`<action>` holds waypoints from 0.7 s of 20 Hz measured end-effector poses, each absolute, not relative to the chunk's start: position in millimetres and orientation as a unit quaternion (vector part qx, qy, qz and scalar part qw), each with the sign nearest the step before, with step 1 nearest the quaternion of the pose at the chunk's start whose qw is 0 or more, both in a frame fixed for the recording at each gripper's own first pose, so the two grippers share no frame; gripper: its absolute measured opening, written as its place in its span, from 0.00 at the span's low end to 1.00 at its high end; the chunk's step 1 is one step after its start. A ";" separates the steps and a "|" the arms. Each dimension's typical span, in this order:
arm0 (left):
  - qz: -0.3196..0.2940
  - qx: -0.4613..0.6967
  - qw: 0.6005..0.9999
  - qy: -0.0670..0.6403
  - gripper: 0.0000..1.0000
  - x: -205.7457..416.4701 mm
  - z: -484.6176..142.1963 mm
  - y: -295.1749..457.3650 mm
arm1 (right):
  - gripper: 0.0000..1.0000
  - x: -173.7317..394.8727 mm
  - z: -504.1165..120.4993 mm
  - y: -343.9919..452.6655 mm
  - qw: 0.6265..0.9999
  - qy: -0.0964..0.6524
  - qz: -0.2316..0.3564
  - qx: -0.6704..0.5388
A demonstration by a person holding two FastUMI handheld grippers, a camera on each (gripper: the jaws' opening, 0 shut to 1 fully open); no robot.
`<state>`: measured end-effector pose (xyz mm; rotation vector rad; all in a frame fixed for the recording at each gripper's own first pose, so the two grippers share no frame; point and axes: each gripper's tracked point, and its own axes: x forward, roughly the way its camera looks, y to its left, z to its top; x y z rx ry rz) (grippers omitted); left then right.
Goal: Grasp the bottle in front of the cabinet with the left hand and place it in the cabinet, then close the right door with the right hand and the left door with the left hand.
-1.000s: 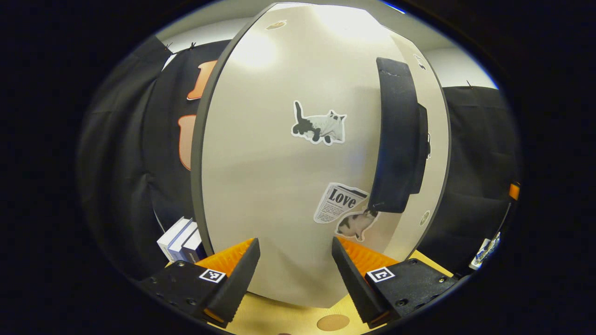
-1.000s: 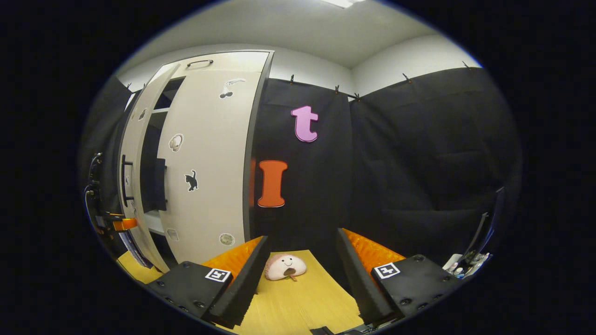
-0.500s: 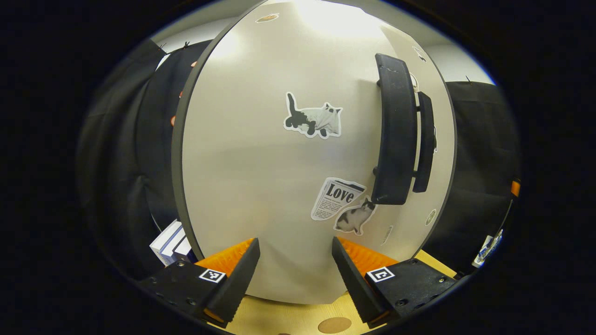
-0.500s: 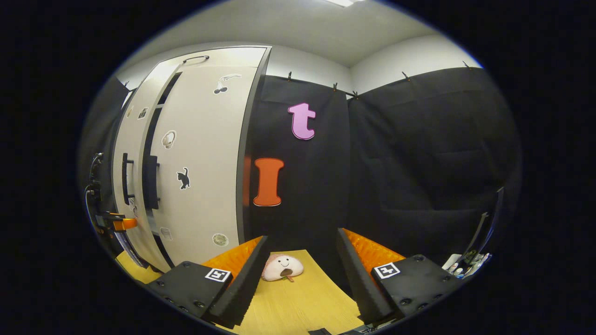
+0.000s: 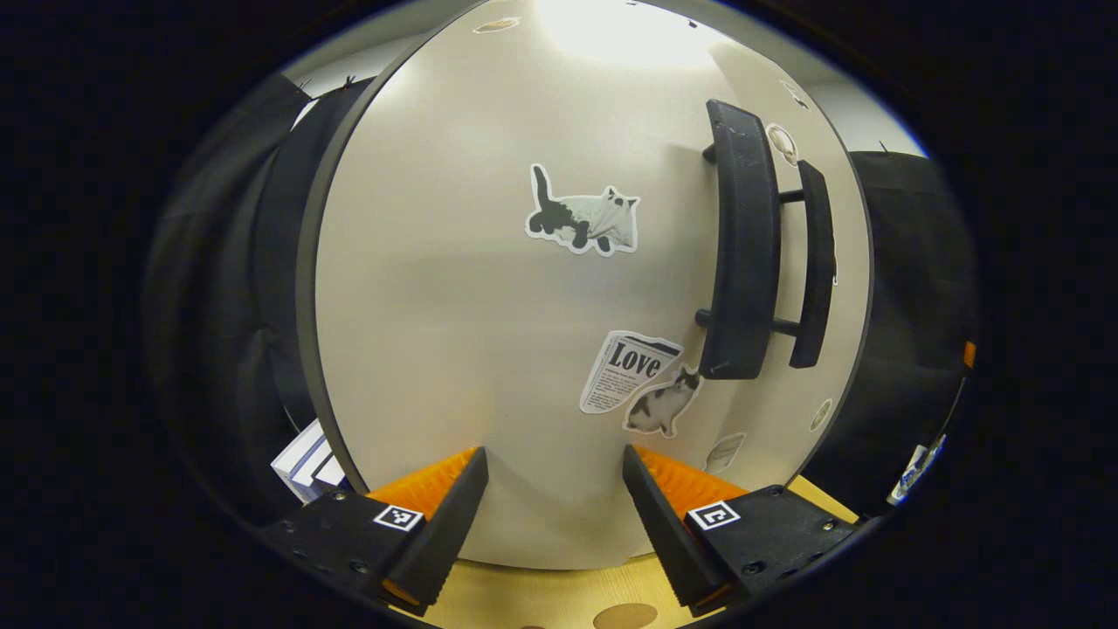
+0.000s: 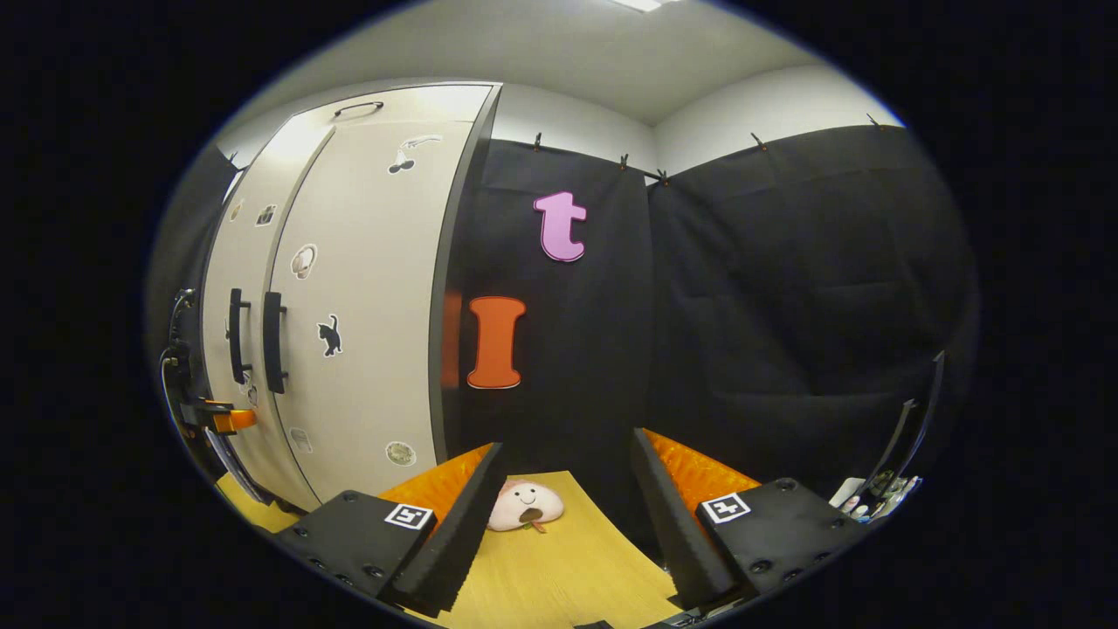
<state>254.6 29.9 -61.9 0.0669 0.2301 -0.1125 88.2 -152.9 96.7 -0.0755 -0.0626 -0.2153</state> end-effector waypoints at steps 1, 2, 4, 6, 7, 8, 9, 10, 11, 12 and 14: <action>-0.055 0.035 0.991 0.116 0.95 254.3 -61.2 29.8 | 0.95 89.2 97.2 -154.2 0.993 -0.031 -0.107 -0.037; -0.054 0.035 0.991 0.118 0.95 254.5 -60.6 30.1 | 0.95 89.9 98.1 -154.6 0.993 -0.031 -0.106 -0.036; -0.048 0.031 0.990 0.126 0.95 253.2 -61.0 29.8 | 0.95 91.3 99.9 -155.9 0.994 -0.030 -0.103 -0.036; -0.043 0.018 0.990 0.132 0.95 248.7 -58.9 30.0 | 0.95 93.3 104.8 -158.1 0.994 -0.034 -0.101 -0.037; -0.042 0.011 0.990 0.133 0.95 243.1 -56.7 30.8 | 0.95 94.2 107.6 -160.0 0.994 -0.036 -0.101 -0.037; -0.041 0.006 0.990 0.134 0.95 236.8 -53.3 31.7 | 0.95 95.2 108.9 -161.9 0.994 -0.038 -0.100 -0.036; -0.039 0.002 0.990 0.136 0.95 230.1 -49.1 32.8 | 0.95 97.0 110.4 -162.5 0.994 -0.038 -0.098 -0.034; -0.038 -0.001 0.990 0.136 0.95 224.0 -42.9 33.0 | 0.95 98.0 110.4 -163.1 0.994 -0.037 -0.096 -0.031; -0.039 0.000 0.991 0.129 0.95 218.9 -33.7 32.4 | 0.95 99.8 110.9 -163.9 0.995 -0.036 -0.093 -0.028; -0.041 0.003 0.992 0.120 0.95 213.9 -22.4 32.2 | 0.96 102.1 111.8 -163.6 0.995 -0.035 -0.090 -0.026; -0.039 0.016 0.994 0.099 0.95 205.2 1.3 31.8 | 0.95 104.5 114.4 -163.6 0.996 -0.035 -0.084 -0.024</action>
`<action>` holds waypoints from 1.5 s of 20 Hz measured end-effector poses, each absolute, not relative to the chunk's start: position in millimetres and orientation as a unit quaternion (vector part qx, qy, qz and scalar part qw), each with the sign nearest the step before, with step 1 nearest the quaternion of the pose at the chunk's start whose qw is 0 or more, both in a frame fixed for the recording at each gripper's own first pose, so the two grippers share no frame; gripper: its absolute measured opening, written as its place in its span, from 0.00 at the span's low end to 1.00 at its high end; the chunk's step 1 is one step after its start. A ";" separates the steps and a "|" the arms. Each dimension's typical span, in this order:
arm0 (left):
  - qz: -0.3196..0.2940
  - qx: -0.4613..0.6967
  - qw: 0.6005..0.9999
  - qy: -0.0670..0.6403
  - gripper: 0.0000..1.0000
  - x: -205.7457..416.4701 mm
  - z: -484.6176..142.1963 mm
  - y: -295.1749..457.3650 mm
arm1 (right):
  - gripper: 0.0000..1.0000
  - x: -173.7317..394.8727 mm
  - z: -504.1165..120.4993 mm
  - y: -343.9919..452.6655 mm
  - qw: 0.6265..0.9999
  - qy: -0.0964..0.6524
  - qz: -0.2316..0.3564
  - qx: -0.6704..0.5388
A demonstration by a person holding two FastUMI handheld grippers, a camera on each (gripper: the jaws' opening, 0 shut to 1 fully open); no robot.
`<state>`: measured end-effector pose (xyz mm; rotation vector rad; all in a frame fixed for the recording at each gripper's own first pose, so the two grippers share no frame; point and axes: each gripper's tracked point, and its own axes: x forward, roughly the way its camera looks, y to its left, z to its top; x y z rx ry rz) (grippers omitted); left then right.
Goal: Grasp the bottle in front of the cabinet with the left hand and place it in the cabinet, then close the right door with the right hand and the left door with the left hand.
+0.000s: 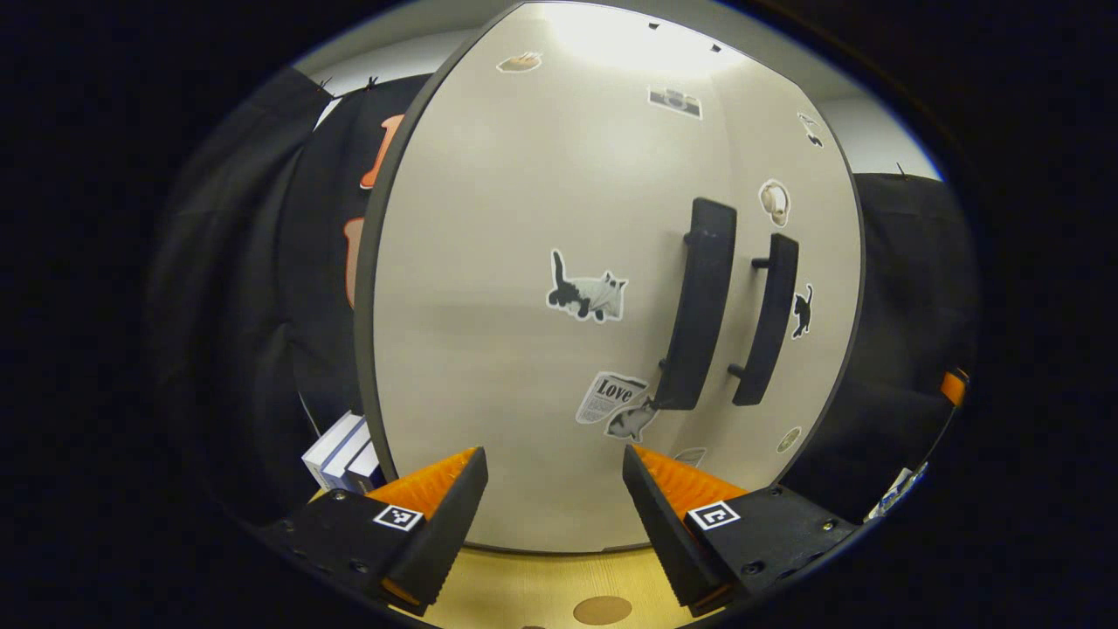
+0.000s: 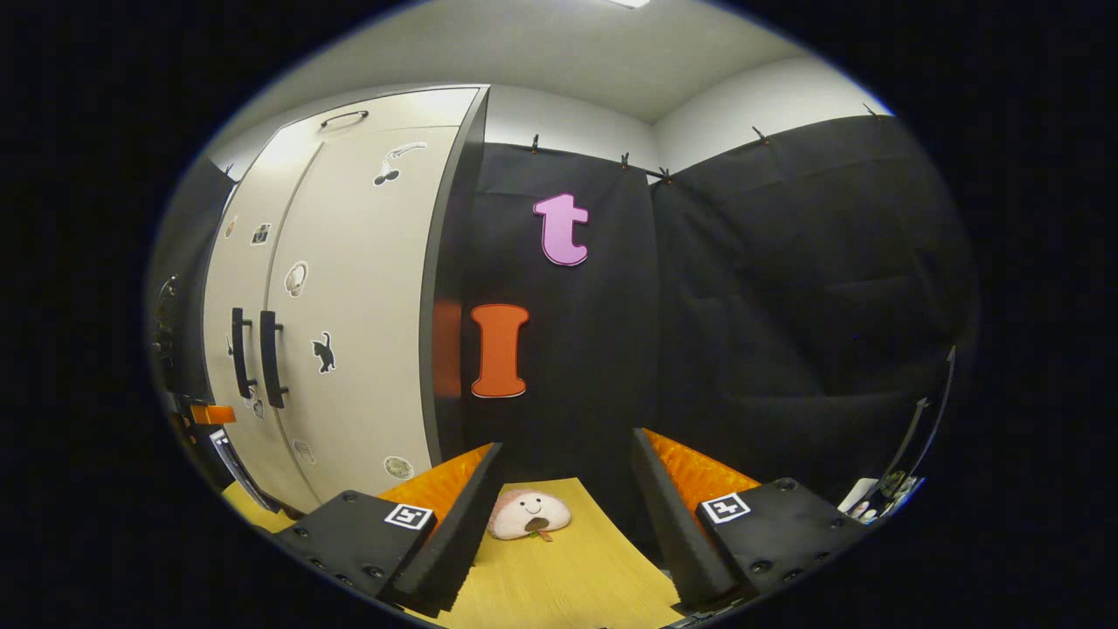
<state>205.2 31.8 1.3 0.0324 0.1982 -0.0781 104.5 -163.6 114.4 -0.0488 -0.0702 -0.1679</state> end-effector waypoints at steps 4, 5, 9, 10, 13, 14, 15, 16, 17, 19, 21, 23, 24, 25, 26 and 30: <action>-0.038 0.044 0.997 0.050 0.95 180.3 52.0 25.5 | 0.95 107.0 119.0 -163.1 0.996 -0.039 -0.070 -0.027; -0.038 0.048 0.997 0.038 0.95 172.1 64.6 22.2 | 0.95 107.5 119.0 -163.2 0.997 -0.039 -0.067 -0.027; -0.047 0.042 0.998 -0.012 0.95 139.3 113.3 6.8 | 0.95 106.0 120.4 -161.6 0.998 -0.041 -0.049 -0.024; -0.049 0.040 0.998 -0.026 0.94 131.1 125.8 4.0 | 0.95 106.8 119.1 -160.9 0.998 -0.042 -0.046 -0.025; -0.049 0.036 0.997 -0.055 0.97 104.7 155.6 -3.5 | 0.95 107.8 117.0 -161.5 0.998 -0.041 -0.035 -0.032; -0.045 0.037 0.997 -0.059 0.95 98.1 160.2 -3.8 | 0.95 108.7 114.9 -161.8 0.998 -0.038 -0.032 -0.033; -0.038 0.040 0.997 -0.061 0.95 91.3 163.8 -3.1 | 0.95 109.4 113.4 -162.3 0.998 -0.035 -0.026 -0.033; -0.033 0.042 0.997 -0.063 0.92 85.9 166.3 -2.3 | 0.96 109.1 113.7 -163.0 0.999 -0.034 -0.022 -0.032; -0.027 0.044 0.997 -0.065 0.95 82.1 167.1 -2.3 | 0.96 108.6 113.3 -164.5 0.999 -0.032 -0.018 -0.031; -0.016 0.043 0.997 -0.068 0.95 73.8 169.2 -3.2 | 0.96 107.6 112.3 -167.5 0.999 -0.030 -0.011 -0.030; -0.008 0.038 0.997 -0.070 0.95 68.8 171.1 -5.2 | 0.95 106.8 111.9 -171.1 0.999 -0.029 -0.006 -0.031; -0.003 0.034 0.997 -0.069 0.95 62.4 171.0 -9.6 | 0.96 107.3 111.4 -174.8 0.999 -0.027 -0.002 -0.032; 0.000 0.033 0.997 -0.069 0.95 60.9 170.8 -11.1 | 0.95 106.7 111.1 -176.1 0.999 -0.027 0.000 -0.032; 0.002 0.034 0.997 -0.069 0.95 58.2 171.2 -13.0 | 0.95 106.3 110.6 -177.4 0.999 -0.027 0.003 -0.030; 0.004 0.035 0.997 -0.069 0.95 56.2 172.3 -14.8 | 0.95 106.3 111.1 -178.3 0.999 -0.026 0.005 -0.029; 0.010 0.039 0.997 -0.070 0.95 50.9 173.6 -22.6 | 0.95 105.3 110.5 -182.8 0.999 -0.027 0.012 -0.026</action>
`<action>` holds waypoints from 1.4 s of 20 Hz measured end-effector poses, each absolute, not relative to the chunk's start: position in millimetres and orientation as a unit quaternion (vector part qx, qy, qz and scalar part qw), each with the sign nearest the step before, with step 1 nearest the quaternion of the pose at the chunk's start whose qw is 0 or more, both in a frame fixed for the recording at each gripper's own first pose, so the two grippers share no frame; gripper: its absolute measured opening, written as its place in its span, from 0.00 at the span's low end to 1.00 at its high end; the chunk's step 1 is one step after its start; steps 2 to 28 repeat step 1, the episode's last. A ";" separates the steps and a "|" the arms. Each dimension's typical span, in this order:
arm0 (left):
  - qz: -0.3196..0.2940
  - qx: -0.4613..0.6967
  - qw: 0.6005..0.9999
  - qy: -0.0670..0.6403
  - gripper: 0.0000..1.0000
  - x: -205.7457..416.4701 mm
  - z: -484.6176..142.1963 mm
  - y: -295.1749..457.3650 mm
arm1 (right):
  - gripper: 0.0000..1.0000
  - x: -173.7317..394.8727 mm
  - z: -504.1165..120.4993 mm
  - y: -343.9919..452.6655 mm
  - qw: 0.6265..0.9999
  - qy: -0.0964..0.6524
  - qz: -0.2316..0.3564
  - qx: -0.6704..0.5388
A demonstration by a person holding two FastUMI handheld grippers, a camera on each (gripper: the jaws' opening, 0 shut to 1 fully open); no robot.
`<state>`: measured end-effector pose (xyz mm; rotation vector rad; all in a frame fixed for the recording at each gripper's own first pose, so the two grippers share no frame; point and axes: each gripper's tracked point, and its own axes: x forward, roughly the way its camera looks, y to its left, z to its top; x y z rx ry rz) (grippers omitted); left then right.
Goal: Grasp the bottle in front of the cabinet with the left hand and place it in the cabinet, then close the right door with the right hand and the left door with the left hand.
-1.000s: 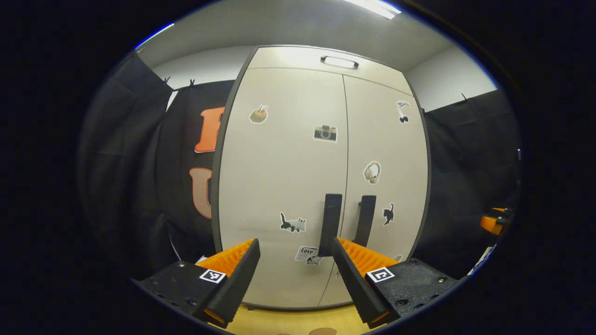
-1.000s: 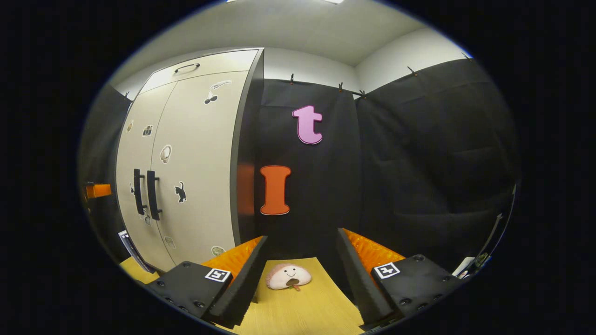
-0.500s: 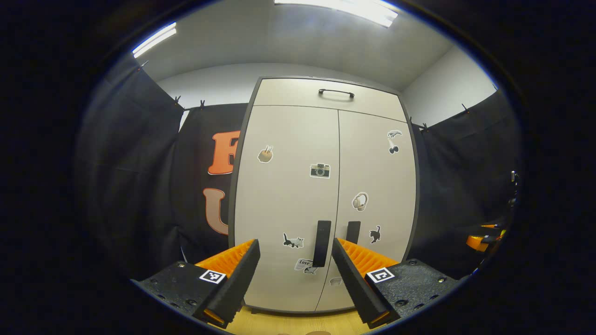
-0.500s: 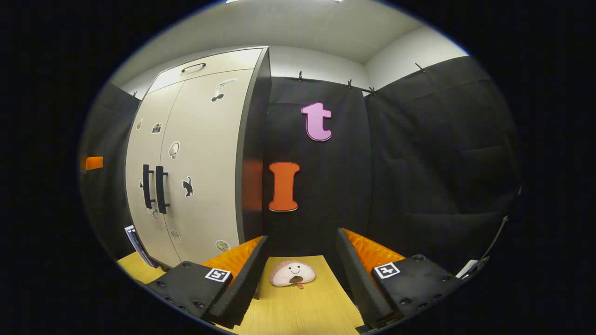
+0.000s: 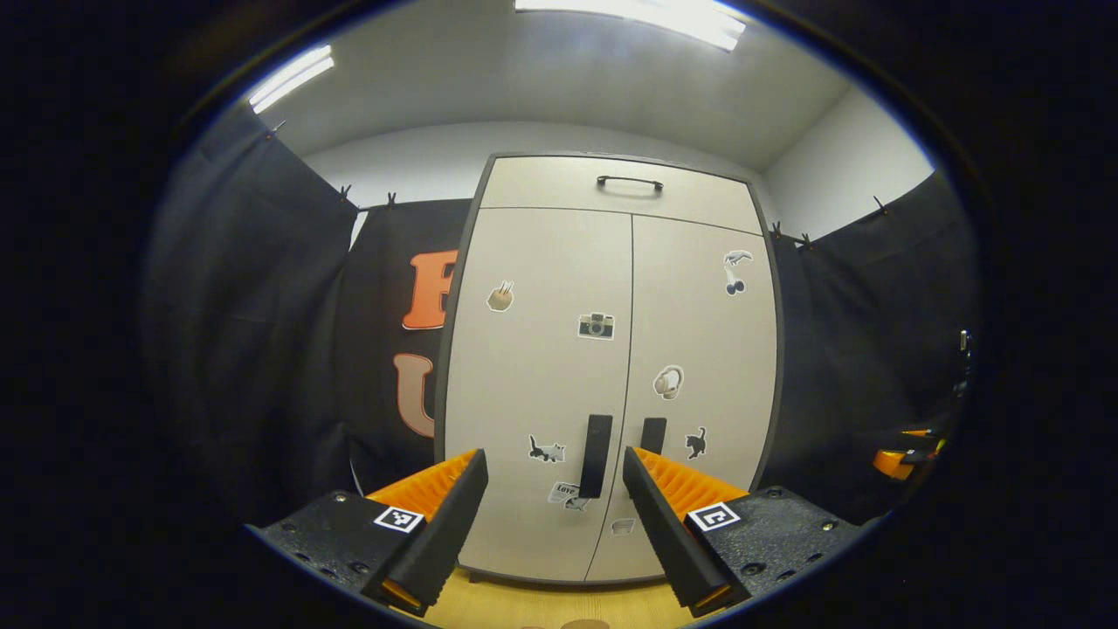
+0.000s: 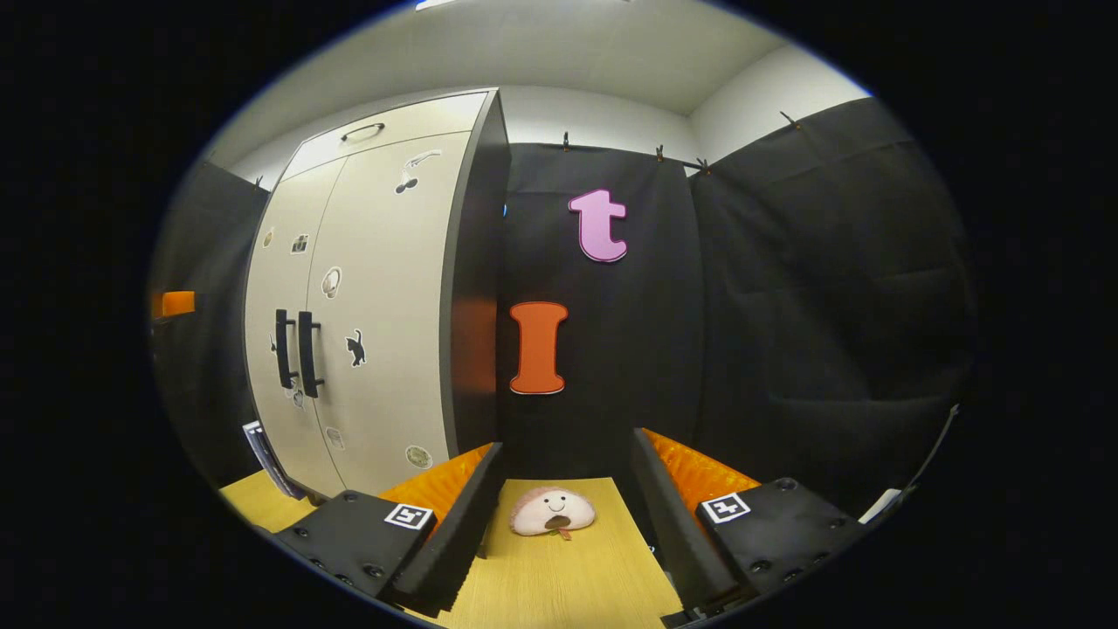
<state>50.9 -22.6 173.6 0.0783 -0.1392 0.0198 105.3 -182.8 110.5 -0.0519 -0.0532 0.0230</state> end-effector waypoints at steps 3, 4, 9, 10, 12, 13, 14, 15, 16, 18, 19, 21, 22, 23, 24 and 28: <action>0.009 0.038 0.997 -0.070 0.95 50.2 174.7 -25.6 | 0.95 104.8 111.5 -184.2 0.999 -0.028 0.012 -0.027; 0.009 0.038 0.997 -0.070 0.95 50.2 174.7 -25.6 | 0.95 104.8 111.5 -184.2 0.999 -0.028 0.012 -0.027; 0.009 0.038 0.997 -0.070 0.95 50.2 174.7 -25.6 | 0.95 104.8 111.5 -184.2 0.999 -0.028 0.012 -0.027; 0.009 0.038 0.997 -0.070 0.95 50.2 174.7 -25.6 | 0.95 104.8 111.5 -184.2 0.999 -0.028 0.012 -0.027; 0.009 0.038 0.997 -0.070 0.95 50.2 174.7 -25.6 | 0.95 104.8 111.5 -184.2 0.999 -0.028 0.012 -0.027; 0.009 0.038 0.997 -0.070 0.95 50.2 174.7 -25.6 | 0.95 104.8 111.5 -184.2 0.999 -0.028 0.012 -0.027; 0.009 0.038 0.997 -0.070 0.95 50.2 174.7 -25.6 | 0.95 104.8 111.5 -184.2 0.999 -0.028 0.012 -0.027; 0.009 0.038 0.997 -0.070 0.95 50.2 174.7 -25.6 | 0.95 104.8 111.5 -184.2 0.999 -0.028 0.012 -0.027; 0.009 0.038 0.997 -0.070 0.95 50.2 174.7 -25.6 | 0.95 104.8 111.5 -184.2 0.999 -0.028 0.012 -0.027; 0.009 0.038 0.997 -0.070 0.95 50.2 174.7 -25.6 | 0.95 104.8 111.5 -184.2 0.999 -0.028 0.012 -0.027; 0.009 0.038 0.997 -0.070 0.95 50.2 174.7 -25.6 | 0.95 104.8 111.5 -184.2 0.999 -0.028 0.012 -0.027; 0.009 0.038 0.997 -0.070 0.95 50.2 174.7 -25.6 | 0.95 104.8 111.5 -184.2 0.999 -0.028 0.012 -0.027; 0.009 0.038 0.997 -0.070 0.95 50.2 174.7 -25.6 | 0.95 104.8 111.5 -184.2 0.999 -0.028 0.012 -0.027; 0.009 0.038 0.997 -0.070 0.95 50.2 174.7 -25.6 | 0.95 104.8 111.5 -184.2 0.999 -0.028 0.012 -0.027; 0.009 0.038 0.997 -0.070 0.95 50.2 174.7 -25.6 | 0.95 104.8 111.5 -184.2 0.999 -0.028 0.012 -0.027; 0.009 0.038 0.997 -0.070 0.95 50.2 174.7 -25.6 | 0.95 104.8 111.5 -184.2 0.999 -0.028 0.012 -0.027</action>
